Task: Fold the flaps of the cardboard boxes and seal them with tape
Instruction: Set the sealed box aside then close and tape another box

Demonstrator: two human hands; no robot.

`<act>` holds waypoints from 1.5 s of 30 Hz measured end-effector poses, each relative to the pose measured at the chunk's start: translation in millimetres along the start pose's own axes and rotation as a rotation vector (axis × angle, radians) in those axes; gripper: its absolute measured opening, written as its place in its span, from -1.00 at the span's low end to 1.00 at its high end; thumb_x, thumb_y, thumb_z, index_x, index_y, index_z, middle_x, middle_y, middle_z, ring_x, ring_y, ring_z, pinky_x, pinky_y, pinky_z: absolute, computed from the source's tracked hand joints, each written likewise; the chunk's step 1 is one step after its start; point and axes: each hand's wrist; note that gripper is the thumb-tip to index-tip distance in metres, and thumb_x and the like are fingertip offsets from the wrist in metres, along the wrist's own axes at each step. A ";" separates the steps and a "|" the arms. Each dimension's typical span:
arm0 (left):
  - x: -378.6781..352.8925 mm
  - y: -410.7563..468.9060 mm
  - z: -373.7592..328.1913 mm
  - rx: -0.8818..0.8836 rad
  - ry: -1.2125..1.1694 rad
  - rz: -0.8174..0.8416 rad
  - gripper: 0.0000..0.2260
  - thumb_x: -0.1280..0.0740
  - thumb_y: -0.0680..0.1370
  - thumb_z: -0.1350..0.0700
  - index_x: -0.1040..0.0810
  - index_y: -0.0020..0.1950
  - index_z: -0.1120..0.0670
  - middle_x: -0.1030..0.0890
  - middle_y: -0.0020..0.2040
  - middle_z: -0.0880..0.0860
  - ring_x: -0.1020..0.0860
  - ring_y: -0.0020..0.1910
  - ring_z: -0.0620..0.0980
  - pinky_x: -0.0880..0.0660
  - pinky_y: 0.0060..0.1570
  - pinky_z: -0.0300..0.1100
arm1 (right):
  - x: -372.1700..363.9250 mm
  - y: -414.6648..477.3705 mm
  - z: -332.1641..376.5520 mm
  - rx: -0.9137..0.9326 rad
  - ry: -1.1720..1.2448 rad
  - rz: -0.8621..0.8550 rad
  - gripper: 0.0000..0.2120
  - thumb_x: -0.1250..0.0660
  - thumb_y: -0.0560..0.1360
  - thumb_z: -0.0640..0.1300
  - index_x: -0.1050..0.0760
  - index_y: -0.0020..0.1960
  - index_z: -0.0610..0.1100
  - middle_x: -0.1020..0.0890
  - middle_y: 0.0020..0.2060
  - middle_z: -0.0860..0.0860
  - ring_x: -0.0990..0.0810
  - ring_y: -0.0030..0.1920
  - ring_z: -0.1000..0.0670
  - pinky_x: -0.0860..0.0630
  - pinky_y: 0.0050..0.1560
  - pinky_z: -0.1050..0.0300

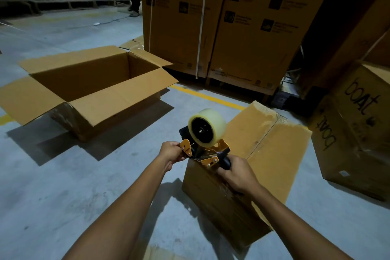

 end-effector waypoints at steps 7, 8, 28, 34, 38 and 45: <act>8.9 4.7 10.2 -0.193 0.458 -0.020 -0.38 -0.61 0.36 0.14 -0.51 0.39 0.12 -0.47 0.39 0.18 -0.47 0.32 0.20 -0.49 0.22 0.06 | 2.4 5.3 0.5 -0.100 0.148 0.102 -0.87 -0.40 0.51 -0.05 -0.51 -0.05 -0.08 -0.66 -0.25 -0.08 -0.64 -0.32 -0.08 -0.60 -0.24 -0.10; 8.2 -0.4 11.4 -0.271 0.470 -0.027 -0.40 -0.60 0.38 0.14 -0.52 0.38 0.11 -0.49 0.39 0.14 -0.45 0.36 0.18 -0.46 0.28 0.09 | 3.8 5.9 1.4 -0.101 0.162 0.113 -0.87 -0.40 0.50 -0.07 -0.52 -0.04 -0.11 -0.68 -0.25 -0.12 -0.66 -0.33 -0.11 -0.61 -0.25 -0.12; -70.5 -47.7 64.3 -0.268 0.039 -0.121 -0.25 -0.35 0.49 0.36 -0.04 0.56 0.05 -0.34 0.45 0.20 -0.38 0.42 0.18 -0.42 0.32 0.02 | 0.9 6.3 10.4 -0.139 0.318 0.169 -0.94 -0.38 0.53 -0.17 -0.52 -0.11 -0.11 -0.60 -0.36 -0.08 -0.57 -0.45 -0.03 -0.55 -0.39 0.07; -67.5 -51.6 63.7 -0.287 0.042 -0.058 -0.23 -0.38 0.52 0.34 -0.02 0.59 0.04 -0.29 0.51 0.17 -0.29 0.50 0.13 -0.36 0.41 -0.01 | 13.0 2.8 6.2 -0.126 0.264 0.196 -0.90 -0.36 0.53 -0.14 -0.56 -0.01 -0.17 -0.60 -0.32 -0.09 -0.57 -0.40 -0.05 -0.59 -0.26 -0.04; -50.4 -50.8 64.1 -0.312 0.041 0.052 -0.38 -0.41 0.54 0.27 -0.22 0.52 -0.01 -0.40 0.48 0.06 -0.33 0.48 0.02 -0.35 0.37 -0.06 | 15.0 -2.5 7.3 -0.154 0.310 0.205 -0.91 -0.35 0.55 -0.17 -0.55 0.04 -0.15 -0.59 -0.34 -0.08 -0.53 -0.49 0.01 -0.56 -0.37 0.06; -3.3 -33.0 64.6 -0.417 0.465 0.152 -0.39 -0.50 0.49 0.17 -0.38 0.51 0.02 -0.44 0.47 0.02 -0.35 0.48 0.05 -0.30 0.43 0.01 | 14.5 -0.6 10.6 -0.175 0.280 0.220 -0.68 -0.37 0.49 -0.15 -0.54 0.23 -0.16 -0.62 -0.27 -0.14 -0.56 -0.41 -0.09 -0.62 -0.27 -0.10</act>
Point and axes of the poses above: each hand's wrist, its own y-axis towards the middle knuckle, its own x-axis out of the back of the hand, z = x × y
